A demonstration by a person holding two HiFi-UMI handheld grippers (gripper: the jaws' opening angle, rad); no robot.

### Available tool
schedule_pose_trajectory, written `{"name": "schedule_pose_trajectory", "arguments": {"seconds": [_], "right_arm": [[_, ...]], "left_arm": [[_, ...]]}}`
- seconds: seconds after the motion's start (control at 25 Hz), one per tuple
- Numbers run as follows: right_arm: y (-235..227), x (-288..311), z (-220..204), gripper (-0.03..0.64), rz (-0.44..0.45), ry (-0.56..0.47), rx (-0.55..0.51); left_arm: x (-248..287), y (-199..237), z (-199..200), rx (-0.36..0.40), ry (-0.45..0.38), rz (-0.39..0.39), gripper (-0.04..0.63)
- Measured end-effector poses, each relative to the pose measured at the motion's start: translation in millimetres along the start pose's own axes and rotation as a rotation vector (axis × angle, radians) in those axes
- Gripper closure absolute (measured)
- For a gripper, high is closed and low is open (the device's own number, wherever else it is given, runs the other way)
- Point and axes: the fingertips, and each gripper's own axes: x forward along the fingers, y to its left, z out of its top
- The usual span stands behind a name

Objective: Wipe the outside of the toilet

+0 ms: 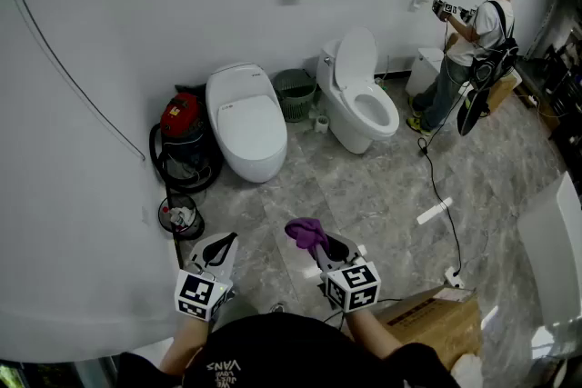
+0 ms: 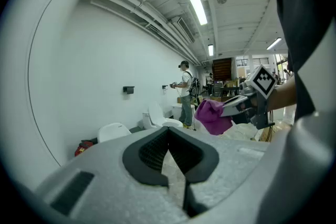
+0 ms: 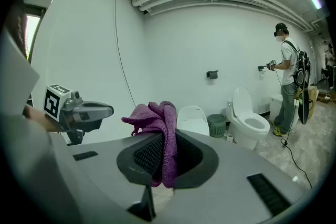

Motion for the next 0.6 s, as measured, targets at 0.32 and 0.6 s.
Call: {"name": "schedule_pose_trajectory", "arguments": {"seconds": [0.32, 0.6], "right_arm": [[5.5, 25.0, 6.7, 0.577, 0.027, -0.007, 0.045], [20.9, 84.0, 29.1, 0.577, 0.008, -0.006, 0.05]], "left_arm": [[7.0, 22.9, -12.3, -0.014, 0.004, -0.015, 0.589], [19.7, 94.0, -15.6, -0.037, -0.003, -0.01, 0.589]]}}
